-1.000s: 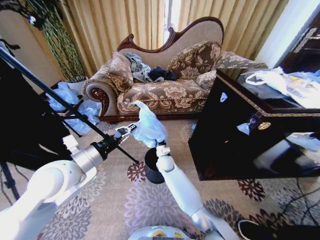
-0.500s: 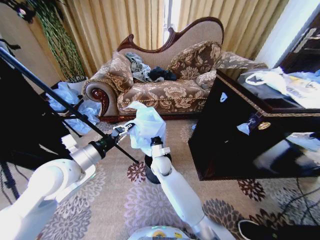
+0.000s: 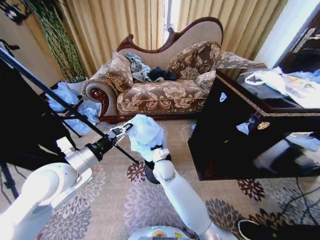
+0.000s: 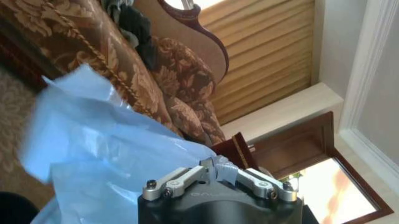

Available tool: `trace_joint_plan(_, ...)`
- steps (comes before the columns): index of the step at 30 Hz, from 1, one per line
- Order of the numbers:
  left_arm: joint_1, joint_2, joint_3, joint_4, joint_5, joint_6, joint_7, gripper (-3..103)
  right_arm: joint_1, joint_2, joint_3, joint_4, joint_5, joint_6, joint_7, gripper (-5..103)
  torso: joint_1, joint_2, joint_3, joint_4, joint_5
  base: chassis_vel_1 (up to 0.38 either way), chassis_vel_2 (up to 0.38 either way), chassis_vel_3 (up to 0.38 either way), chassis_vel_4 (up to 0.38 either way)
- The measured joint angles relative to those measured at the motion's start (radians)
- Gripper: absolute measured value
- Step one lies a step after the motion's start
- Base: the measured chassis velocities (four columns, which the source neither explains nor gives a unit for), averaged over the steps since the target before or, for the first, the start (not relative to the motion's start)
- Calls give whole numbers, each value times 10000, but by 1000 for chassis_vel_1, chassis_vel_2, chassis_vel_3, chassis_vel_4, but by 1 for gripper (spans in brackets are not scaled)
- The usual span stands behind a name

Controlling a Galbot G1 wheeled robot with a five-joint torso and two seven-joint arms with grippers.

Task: Place a garbage bag over the trash bin.

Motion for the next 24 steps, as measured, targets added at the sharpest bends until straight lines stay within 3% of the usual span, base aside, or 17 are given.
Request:
trace_joint_plan(5, 329, -108, -360, -9, -18, -2, 185, 0, 158, -366, 253, 7, -1169, -489, 570, 0, 0, 0, 0, -2, -2, 0, 0, 0, 0)
trace_joint_plan(9, 718, -613, -514, -14, 79, -3, 269, 0, 11, -1468, 213, 861, -1772, -1048, 684, 0, 0, 0, 0, -3, 2, 0, 0, 0, 0)
trace_joint_plan(14, 985, -1142, -492, -15, 198, -29, 263, 0, -167, -2354, 186, 1437, -1929, -1325, 538, 0, 0, 0, -1, -3, 0, 0, 0, 0, 0)
trace_joint_plan(18, 1411, -1962, -490, -14, 298, -98, 135, 0, -398, -3441, 69, 2074, -1864, -1660, 267, 0, 0, 1, -1, -3, 2, 0, 0, 0, 0)
trace_joint_plan(24, 1718, -3058, -128, -15, 552, -171, -32, 0, -917, -4261, -60, 2705, -1828, -1907, -76, 0, -1, 1, -1, 0, 2, 0, 0, 0, 0)
